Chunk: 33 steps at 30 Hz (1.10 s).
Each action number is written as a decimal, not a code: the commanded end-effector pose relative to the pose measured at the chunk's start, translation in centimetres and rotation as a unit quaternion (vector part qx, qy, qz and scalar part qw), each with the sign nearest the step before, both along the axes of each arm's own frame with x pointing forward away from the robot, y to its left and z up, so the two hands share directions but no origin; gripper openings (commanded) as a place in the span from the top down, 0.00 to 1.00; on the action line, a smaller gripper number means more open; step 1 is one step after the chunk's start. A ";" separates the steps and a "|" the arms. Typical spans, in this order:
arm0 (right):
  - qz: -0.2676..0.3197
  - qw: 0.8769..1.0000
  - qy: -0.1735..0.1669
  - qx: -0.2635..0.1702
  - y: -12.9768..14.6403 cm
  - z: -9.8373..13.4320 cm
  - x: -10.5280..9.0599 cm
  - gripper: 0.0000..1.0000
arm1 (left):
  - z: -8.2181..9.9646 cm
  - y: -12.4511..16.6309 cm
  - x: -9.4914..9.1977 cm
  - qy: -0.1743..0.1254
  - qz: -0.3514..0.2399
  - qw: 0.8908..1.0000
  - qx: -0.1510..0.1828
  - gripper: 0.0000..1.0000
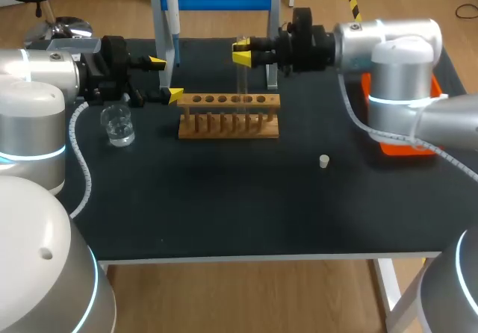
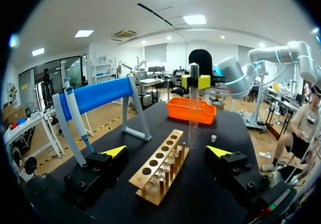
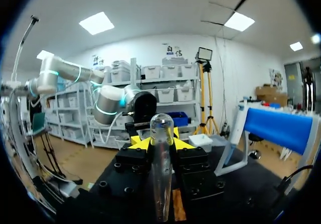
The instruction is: Invert the test tube, pick up the pipette, mount the tip to pipette, aspirate from beaker and dispense into the tube, eject the tip, return the pipette, and cap with the stopper.
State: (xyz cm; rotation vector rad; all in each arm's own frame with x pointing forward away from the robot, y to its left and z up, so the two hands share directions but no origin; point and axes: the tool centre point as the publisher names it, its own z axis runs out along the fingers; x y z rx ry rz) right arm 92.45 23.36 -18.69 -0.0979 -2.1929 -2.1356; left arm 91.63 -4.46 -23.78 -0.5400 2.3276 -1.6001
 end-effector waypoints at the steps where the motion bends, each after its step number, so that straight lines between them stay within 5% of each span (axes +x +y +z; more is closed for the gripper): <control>1: 0.005 0.991 0.130 -0.029 -1.0 0.5 0.3 1.00 | 0.0 0.0 -0.1 0.000 0.001 1.000 0.000 0.00; 6: -0.009 0.962 0.268 -0.057 -2.0 0.7 0.7 1.00 | 0.0 0.0 -0.1 0.000 0.001 1.000 0.000 0.00; 11: -0.012 0.904 0.424 -0.059 -2.6 0.2 0.8 1.00 | 0.0 0.0 -0.1 0.000 0.001 1.000 0.000 0.00; 15: -0.014 0.861 0.507 -0.044 -2.6 -0.1 0.7 1.00 | 0.0 0.0 -0.1 0.000 0.001 1.000 0.000 0.00; 18: -0.020 0.814 0.580 -0.020 -2.4 -0.2 0.7 1.00 | 0.0 0.0 -0.1 0.000 0.001 1.000 0.000 0.00; 33: -0.020 0.814 0.580 -0.020 -2.4 -0.2 0.7 1.00 | 0.0 0.0 -0.1 0.000 0.001 1.000 0.000 0.00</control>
